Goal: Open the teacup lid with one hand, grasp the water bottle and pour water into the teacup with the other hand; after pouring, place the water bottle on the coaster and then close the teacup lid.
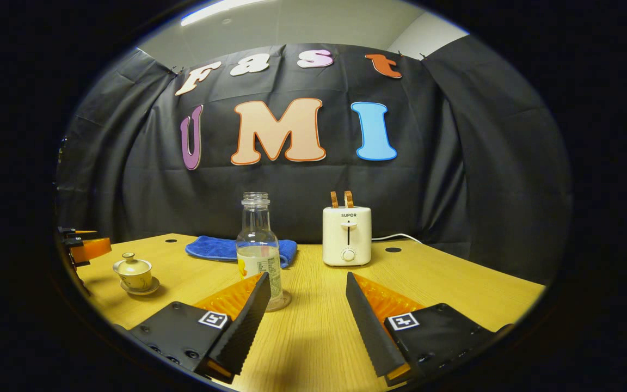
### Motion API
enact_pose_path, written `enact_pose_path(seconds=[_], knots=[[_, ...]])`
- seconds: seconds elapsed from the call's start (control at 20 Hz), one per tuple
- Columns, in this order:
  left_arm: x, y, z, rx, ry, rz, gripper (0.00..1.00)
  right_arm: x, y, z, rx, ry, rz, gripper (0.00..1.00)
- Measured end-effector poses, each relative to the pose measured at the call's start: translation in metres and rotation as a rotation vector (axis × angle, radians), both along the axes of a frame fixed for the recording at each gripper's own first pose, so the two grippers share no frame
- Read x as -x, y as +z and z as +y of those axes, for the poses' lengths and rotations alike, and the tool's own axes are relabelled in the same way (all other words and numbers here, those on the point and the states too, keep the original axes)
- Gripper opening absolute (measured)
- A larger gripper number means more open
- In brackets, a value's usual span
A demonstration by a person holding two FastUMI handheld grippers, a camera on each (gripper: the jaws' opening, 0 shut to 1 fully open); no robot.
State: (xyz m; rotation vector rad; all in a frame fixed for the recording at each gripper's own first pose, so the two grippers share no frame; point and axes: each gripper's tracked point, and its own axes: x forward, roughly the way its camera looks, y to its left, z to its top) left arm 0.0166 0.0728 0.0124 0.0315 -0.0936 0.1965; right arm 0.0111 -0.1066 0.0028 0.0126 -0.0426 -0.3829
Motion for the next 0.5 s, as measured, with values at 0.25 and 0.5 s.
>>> enact_pose_path(seconds=[0.25, 0.5], knots=[[0.0005, 0.0008, 0.0002, 0.000, 0.000, -0.001, 0.97, -0.0008, 0.0001, -0.0005, 0.000, 0.002, 0.000, 0.90], [0.0001, -0.0006, -0.0005, 0.000, -0.001, 0.001, 0.97, -0.0012, -0.0001, -0.0004, 0.001, 0.003, -0.001, 0.96]])
